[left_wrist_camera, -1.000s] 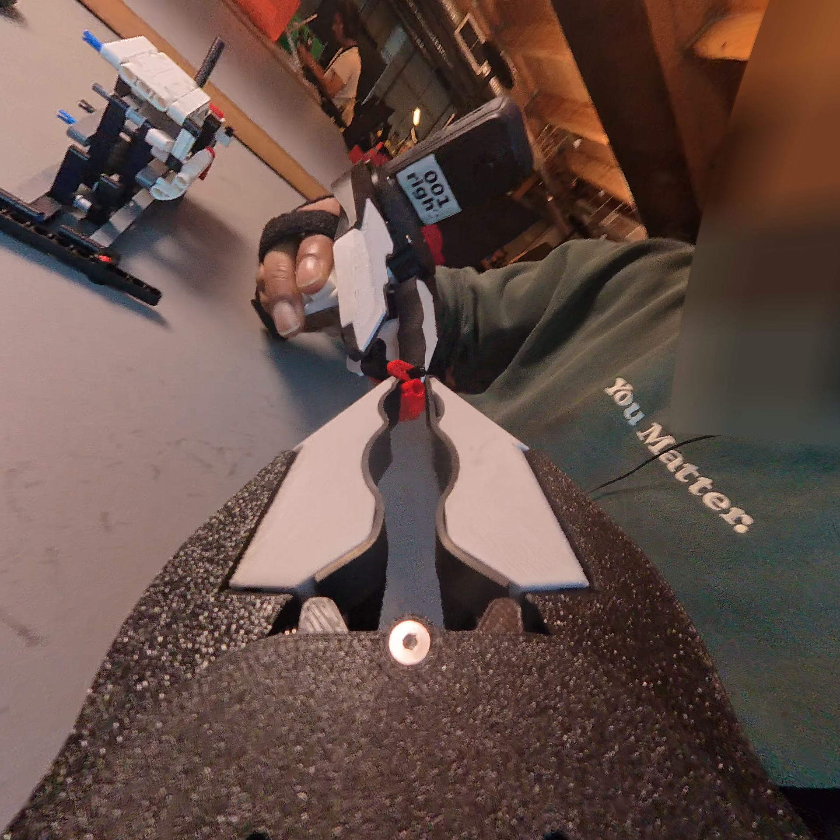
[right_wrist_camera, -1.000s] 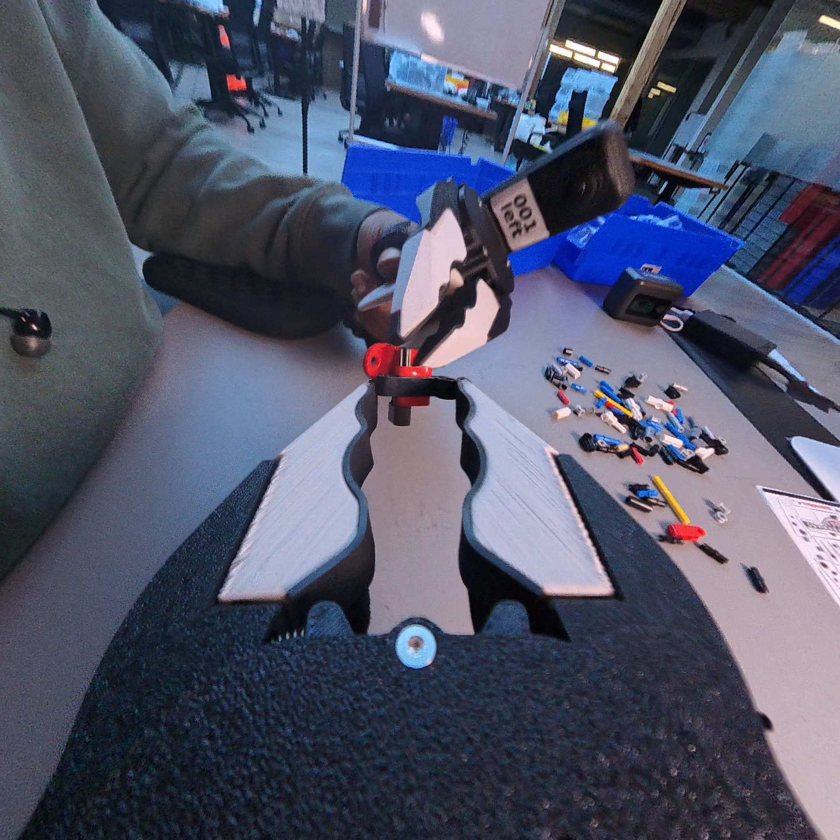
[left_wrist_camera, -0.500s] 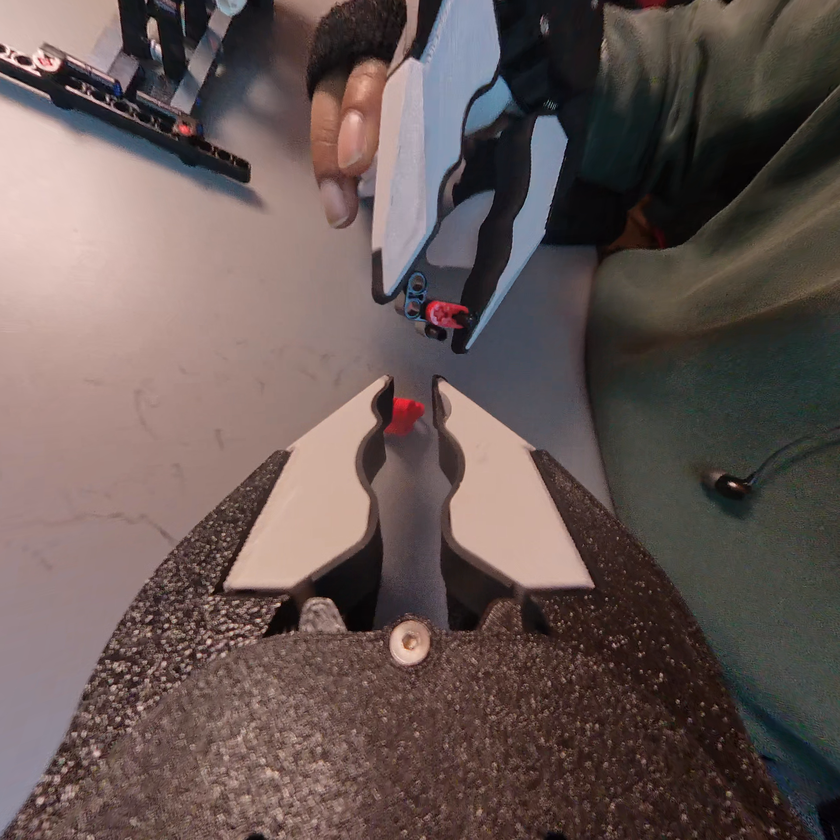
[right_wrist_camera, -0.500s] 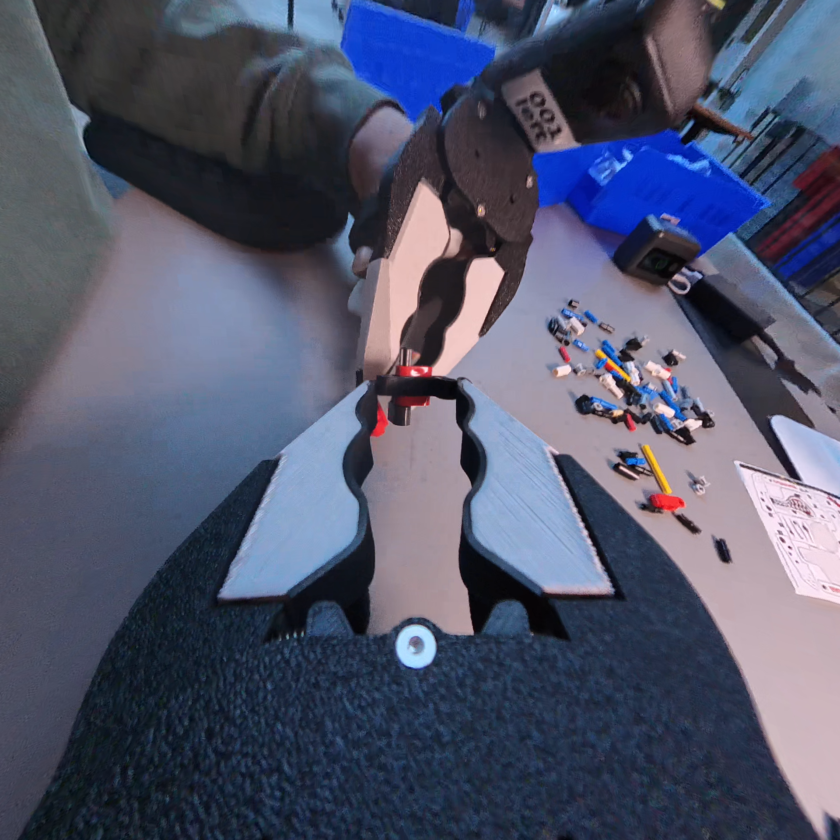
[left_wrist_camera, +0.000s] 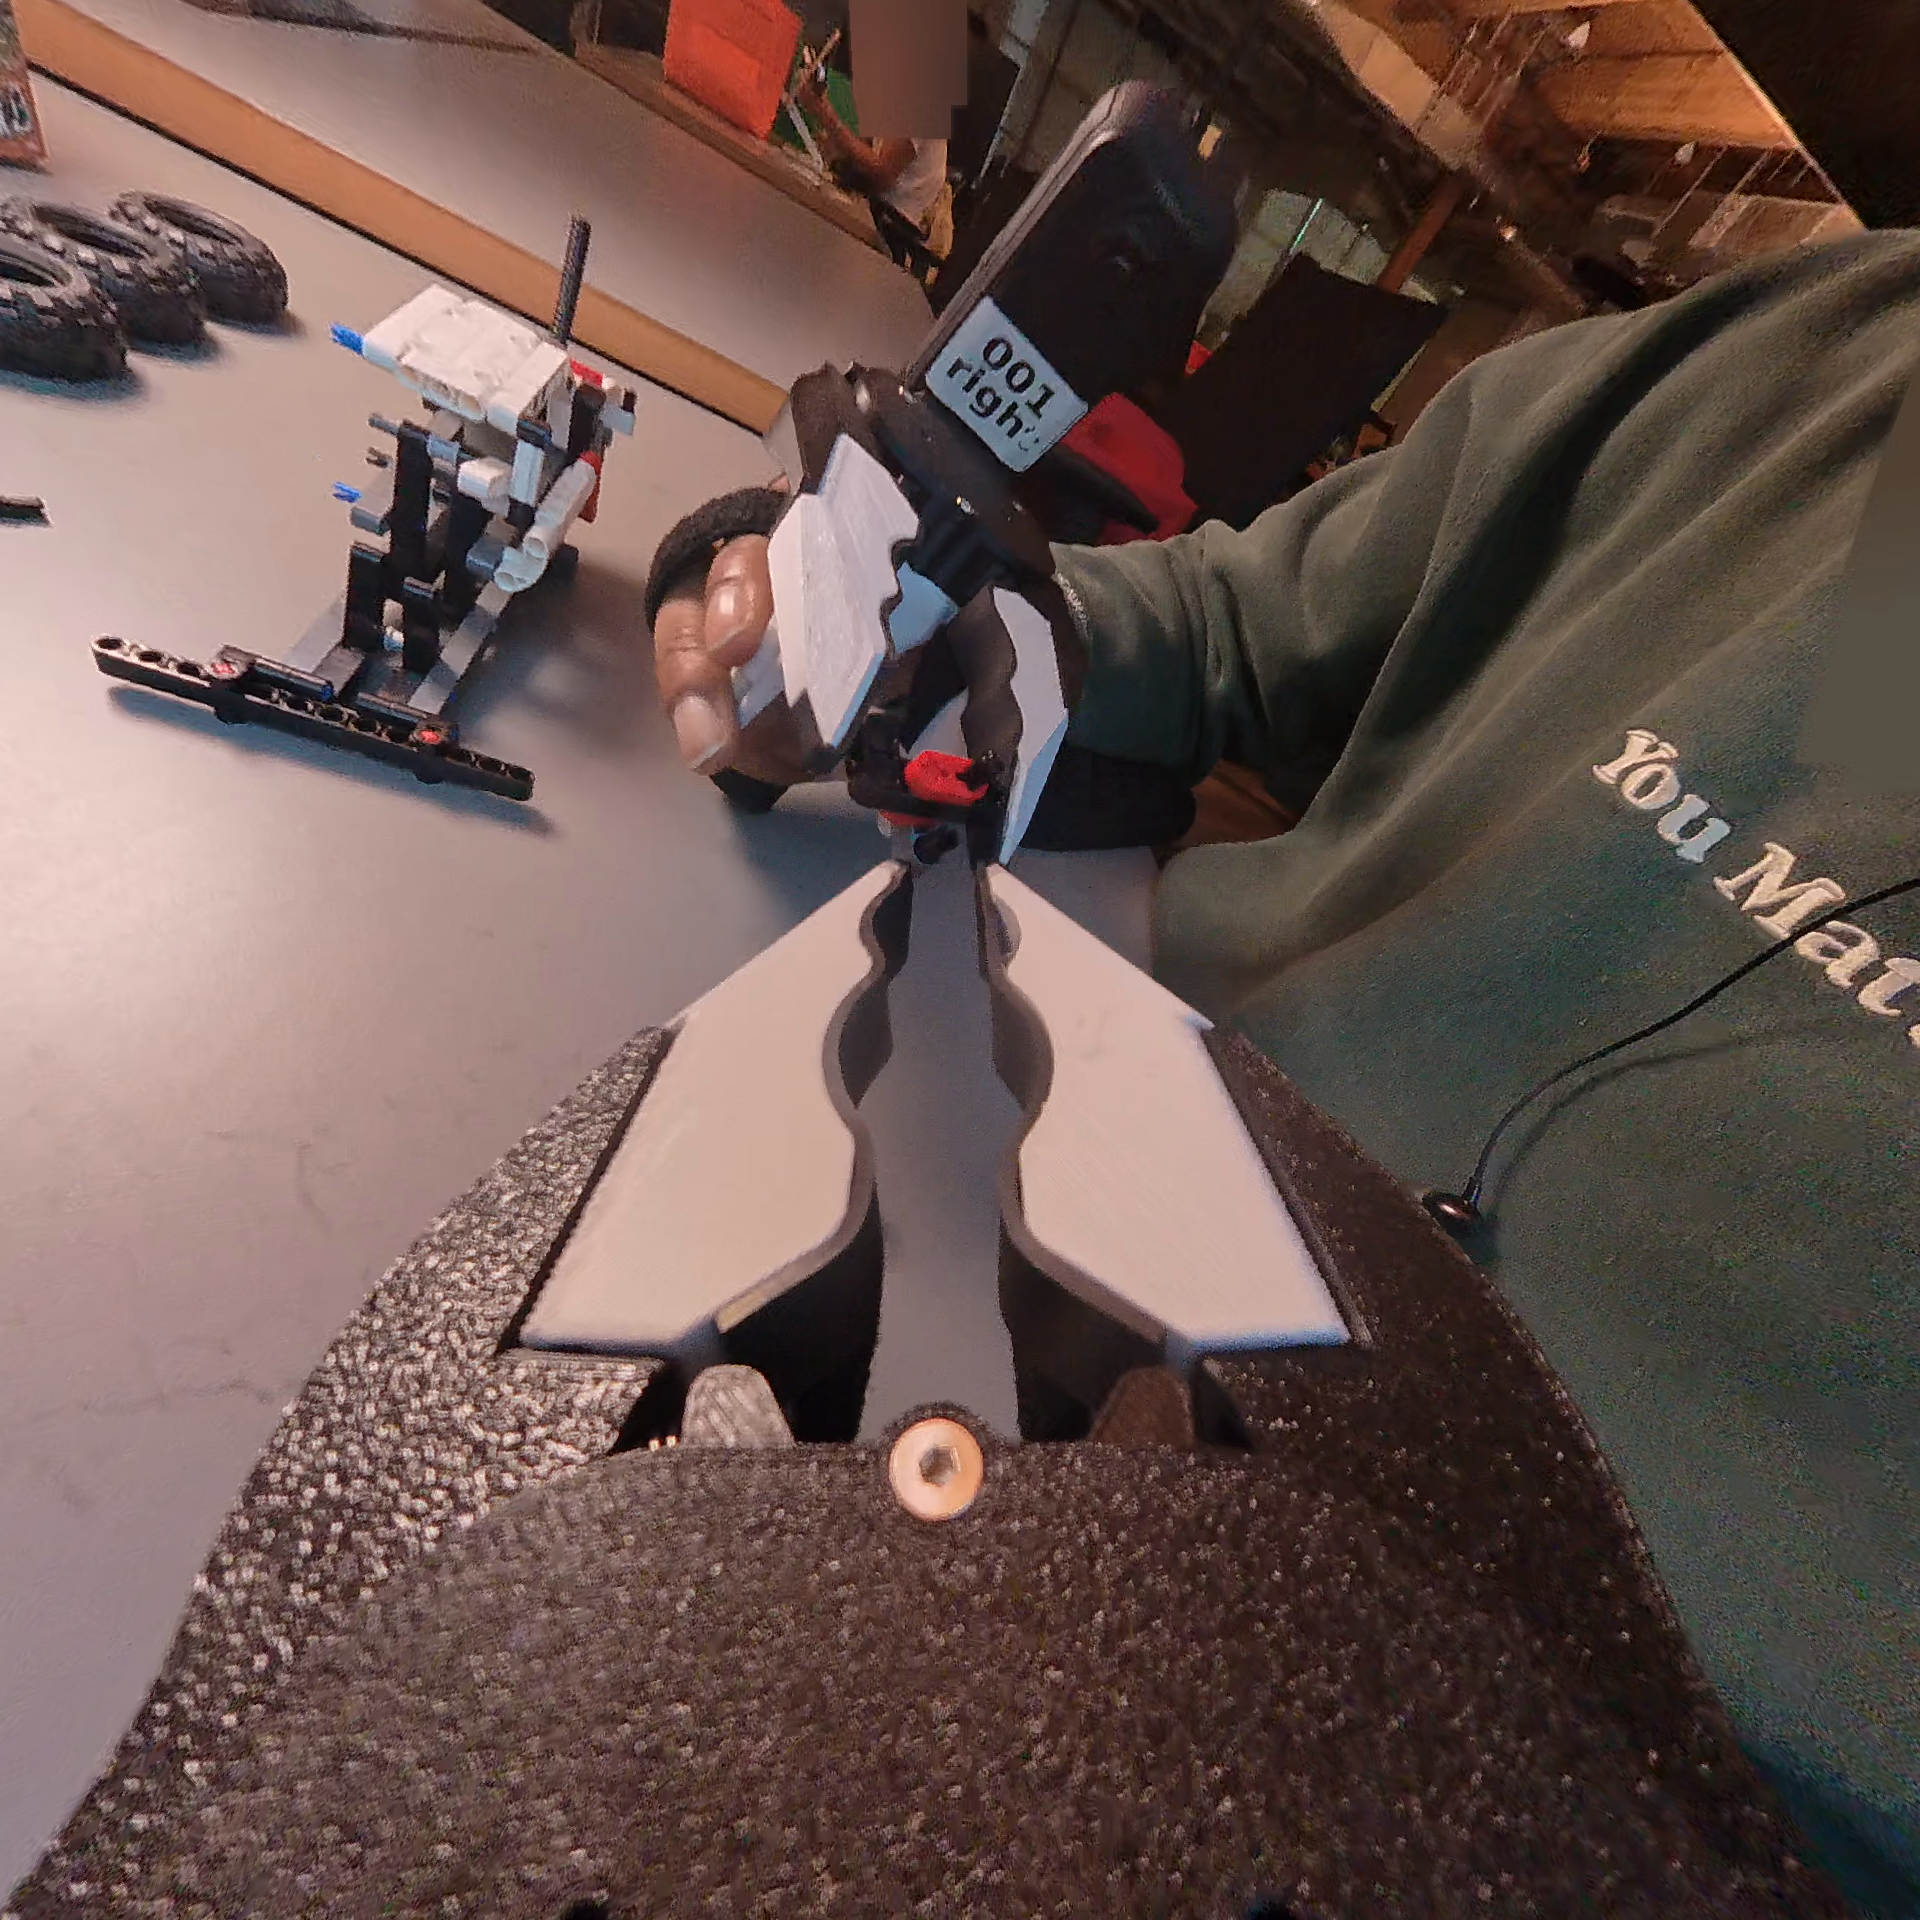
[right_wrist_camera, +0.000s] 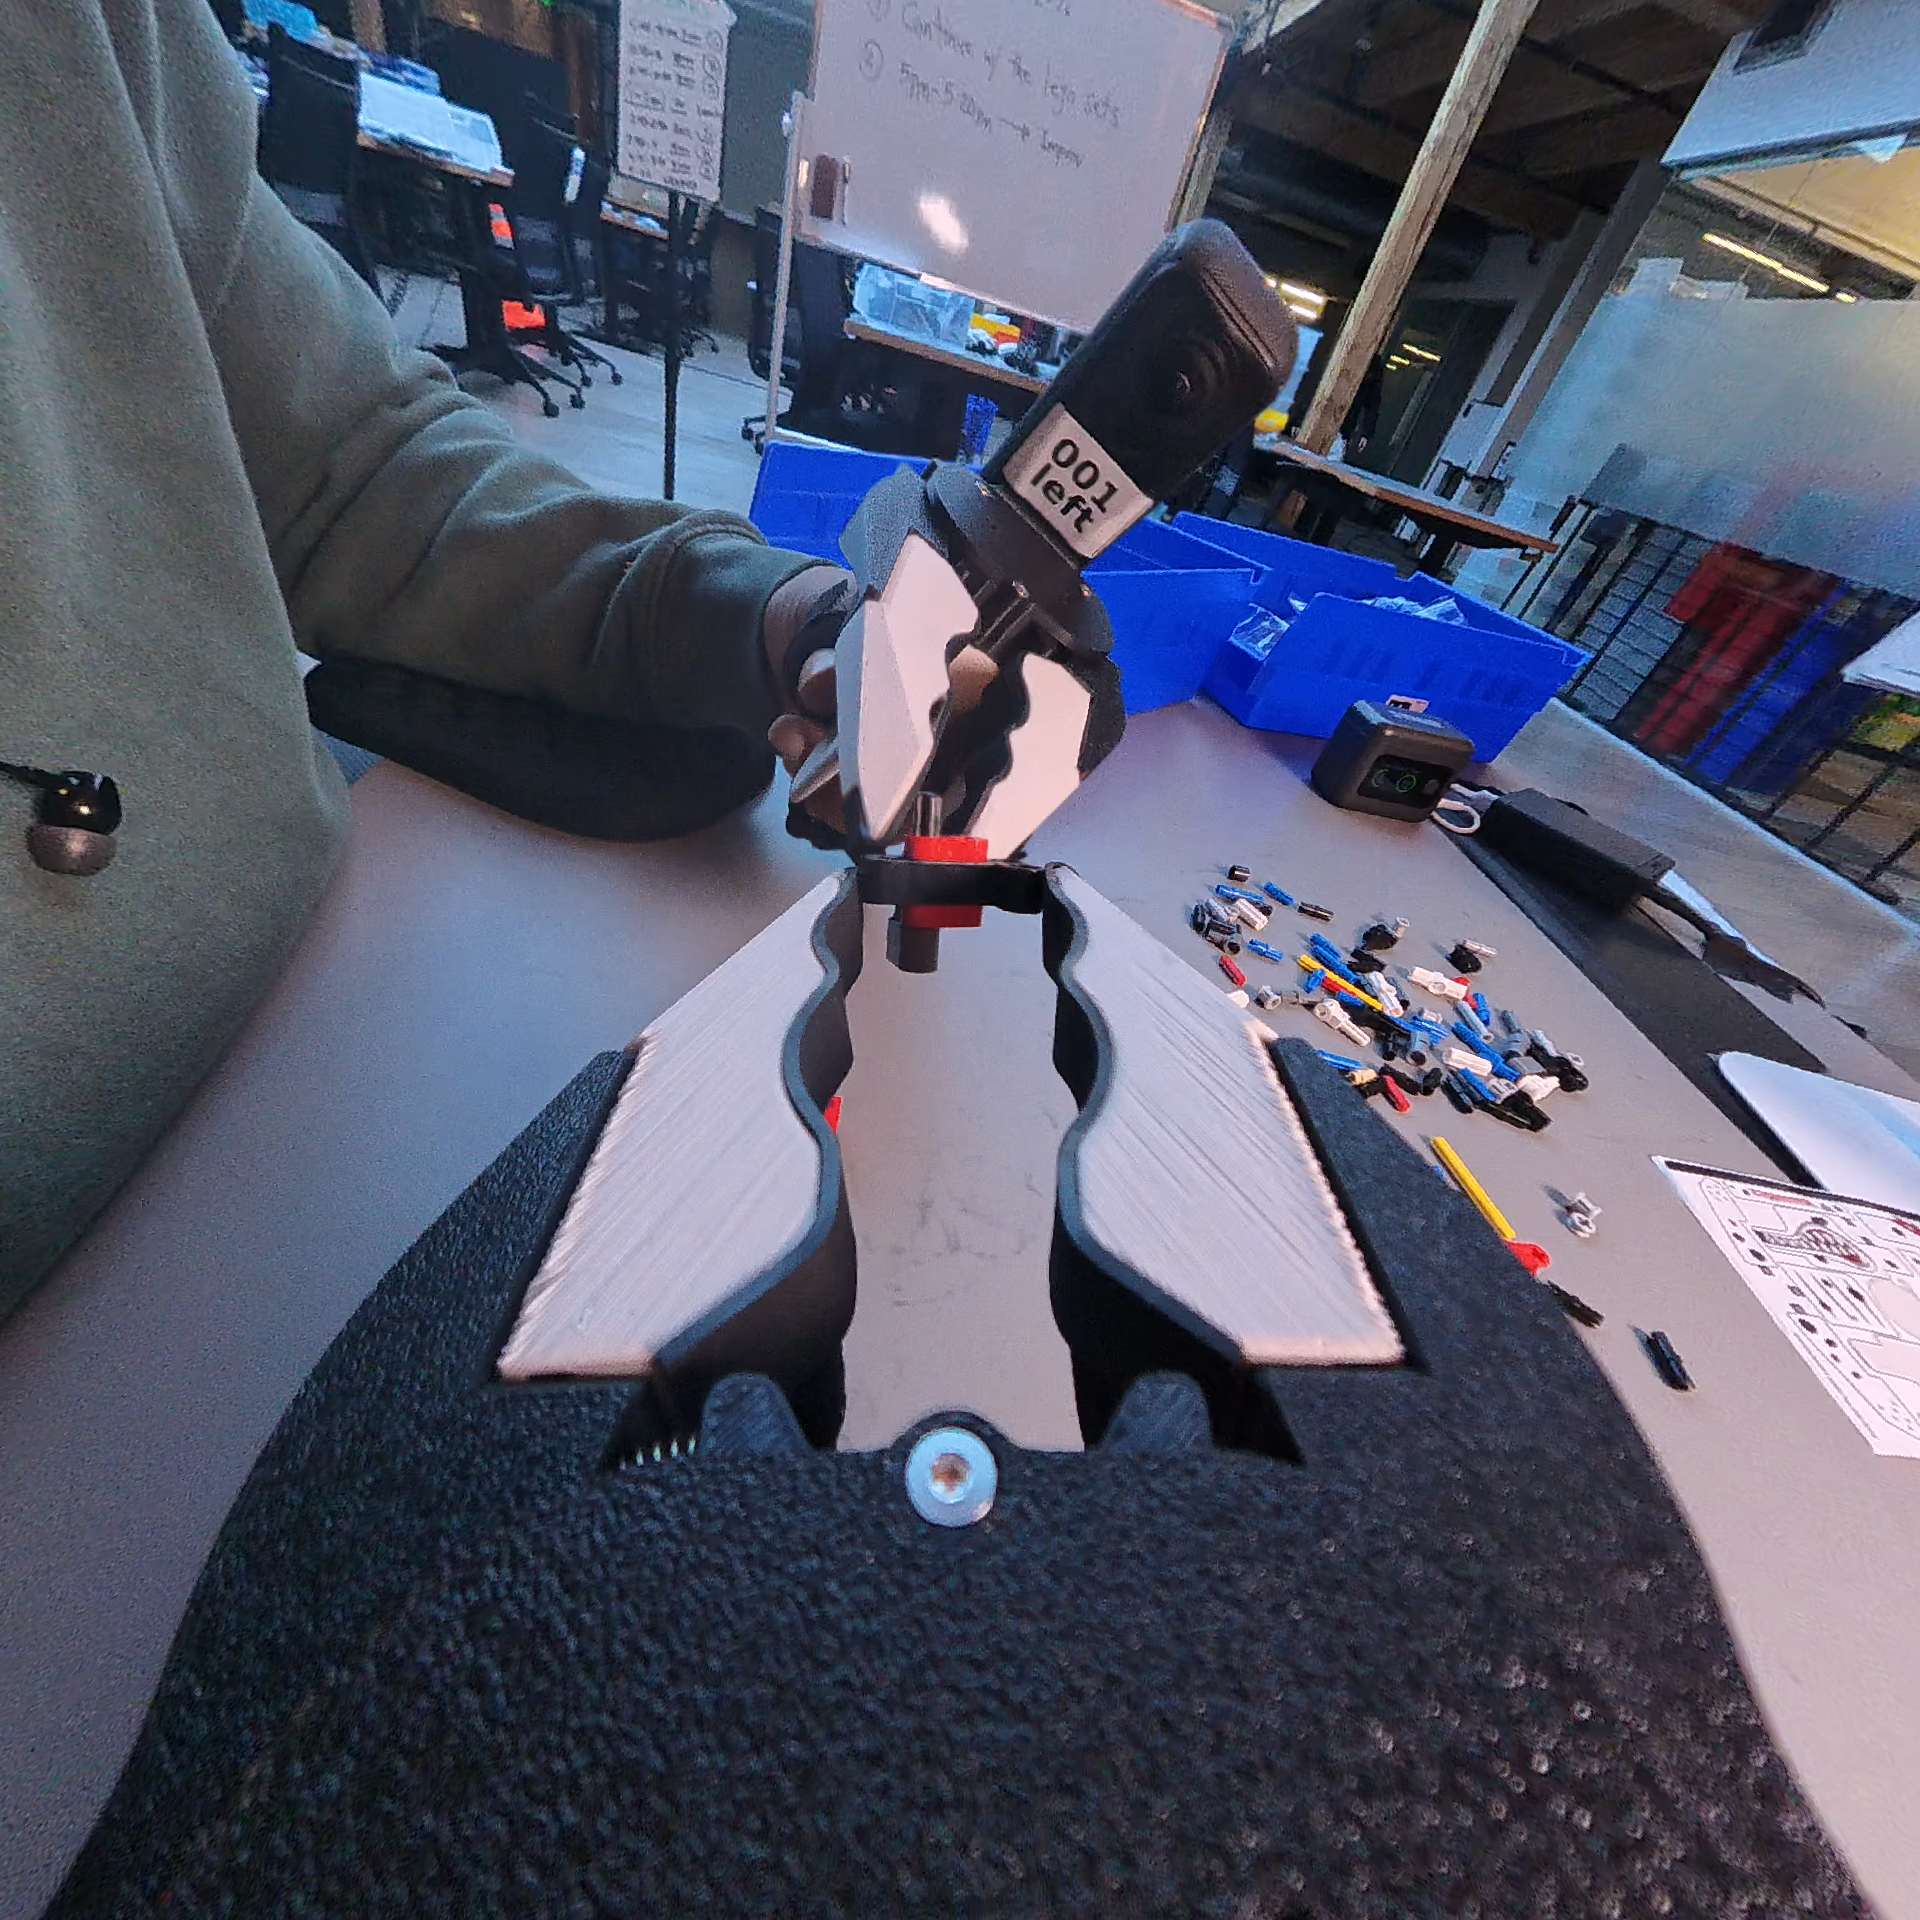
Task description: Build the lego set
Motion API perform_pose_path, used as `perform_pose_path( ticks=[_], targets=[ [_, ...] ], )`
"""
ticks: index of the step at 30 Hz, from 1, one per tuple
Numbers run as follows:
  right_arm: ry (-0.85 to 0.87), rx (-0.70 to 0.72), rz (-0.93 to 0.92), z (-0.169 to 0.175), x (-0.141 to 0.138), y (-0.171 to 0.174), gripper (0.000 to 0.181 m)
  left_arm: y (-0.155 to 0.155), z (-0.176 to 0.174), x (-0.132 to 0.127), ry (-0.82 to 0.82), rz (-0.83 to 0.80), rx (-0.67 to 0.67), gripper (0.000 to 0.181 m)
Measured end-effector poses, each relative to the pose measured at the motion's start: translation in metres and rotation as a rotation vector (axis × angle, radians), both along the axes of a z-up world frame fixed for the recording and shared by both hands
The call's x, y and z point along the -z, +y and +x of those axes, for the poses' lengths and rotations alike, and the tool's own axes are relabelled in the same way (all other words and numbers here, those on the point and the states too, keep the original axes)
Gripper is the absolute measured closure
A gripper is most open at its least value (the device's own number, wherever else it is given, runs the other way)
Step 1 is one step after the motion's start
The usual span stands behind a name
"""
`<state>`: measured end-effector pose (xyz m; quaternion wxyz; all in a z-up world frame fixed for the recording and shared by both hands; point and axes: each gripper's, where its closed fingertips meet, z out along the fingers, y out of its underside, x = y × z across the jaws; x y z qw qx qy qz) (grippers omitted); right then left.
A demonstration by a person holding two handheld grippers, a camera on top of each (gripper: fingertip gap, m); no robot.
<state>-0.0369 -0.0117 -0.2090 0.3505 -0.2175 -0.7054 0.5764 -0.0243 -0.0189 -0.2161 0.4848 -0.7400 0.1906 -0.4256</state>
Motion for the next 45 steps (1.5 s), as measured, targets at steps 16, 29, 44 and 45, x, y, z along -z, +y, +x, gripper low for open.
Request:
perform_pose_path(
  ticks=[16, 29, 44, 45],
  targets=[
    [0.050, 0.055, -0.008, -0.006, -0.006, -0.001, 0.147, 0.007, -0.002, -0.007, 0.084, 0.092, -0.098, 0.174],
    [-0.090, 0.047, 0.168, -0.005, 0.027, 0.003, 0.146, 0.009, -0.005, 0.022, 0.323, 0.049, -0.109, 0.177],
    [-0.471, 0.022, 0.430, 0.007, 0.095, 0.006, 0.149, 0.009, 0.004, 0.089, 0.680, -0.146, -0.046, 0.177],
    [-0.478, 0.020, 0.426, 0.007, 0.095, 0.007, 0.149, 0.010, 0.004, 0.088, 0.666, -0.146, -0.048, 0.177]
  ],
)
